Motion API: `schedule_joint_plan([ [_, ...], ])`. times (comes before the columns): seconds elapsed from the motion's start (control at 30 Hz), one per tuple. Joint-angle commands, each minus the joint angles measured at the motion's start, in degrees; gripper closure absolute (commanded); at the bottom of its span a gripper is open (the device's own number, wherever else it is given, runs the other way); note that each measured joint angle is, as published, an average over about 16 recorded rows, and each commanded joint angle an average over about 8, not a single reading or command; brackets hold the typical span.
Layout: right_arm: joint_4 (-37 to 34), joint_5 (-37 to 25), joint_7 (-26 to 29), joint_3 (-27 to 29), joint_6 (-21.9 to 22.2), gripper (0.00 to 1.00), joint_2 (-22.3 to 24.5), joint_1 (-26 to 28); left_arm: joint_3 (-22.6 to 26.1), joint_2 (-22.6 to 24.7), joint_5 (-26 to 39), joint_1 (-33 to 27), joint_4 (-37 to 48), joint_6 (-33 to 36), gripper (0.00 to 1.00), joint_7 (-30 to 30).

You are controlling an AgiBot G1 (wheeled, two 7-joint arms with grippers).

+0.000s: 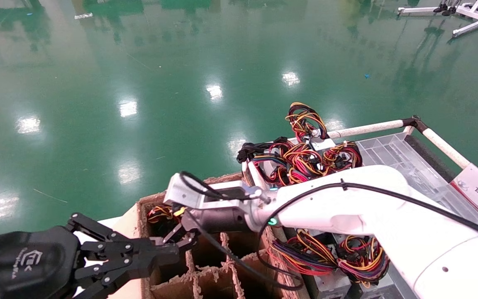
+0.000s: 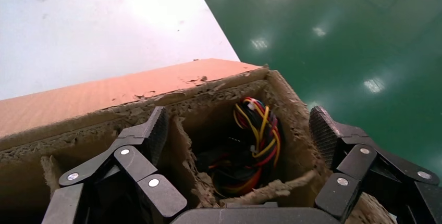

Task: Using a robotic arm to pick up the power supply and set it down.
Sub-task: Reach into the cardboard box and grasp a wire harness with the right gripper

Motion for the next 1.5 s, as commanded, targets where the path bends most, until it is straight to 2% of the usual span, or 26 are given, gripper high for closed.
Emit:
schedule_joint_plan([
  [0.03, 0.64, 1.10, 0.38, -2.15, 1.34, 1.00, -0.02, 0.15, 0.00, 0.00, 0.00, 0.00, 0.00, 0.00, 0.23, 0.00],
  [0.1, 1.07, 2.19, 0.73, -4.02, 2.59, 1.00, -0.03, 0.33, 0.00, 0.00, 0.00, 0.00, 0.00, 0.00, 0.04, 0.00],
  [0.13, 1.25, 2.73, 0.89, -4.93, 3.23, 1.00, -0.03, 0.43, 0.00, 0.00, 0.00, 0.00, 0.00, 0.00, 0.00, 0.00],
  [0.5, 2.17, 7.89, 1.81, -13.26, 9.12, 1.00, -0.02, 1.69, 0.01, 0.00, -0.01, 0.00, 0.00, 0.00, 0.00, 0.00],
  [0.87, 1.98, 12.22, 1.24, -18.88, 13.45, 1.00, -0.01, 1.99, 0.02, -0.01, -0.01, 0.00, 0.00, -0.01, 0.00, 0.01],
  [1.5, 1.79, 19.64, 0.42, -23.13, 20.92, 1.00, 0.11, 1.65, 0.03, -0.01, -0.02, -0.01, 0.00, -0.01, 0.00, 0.01],
])
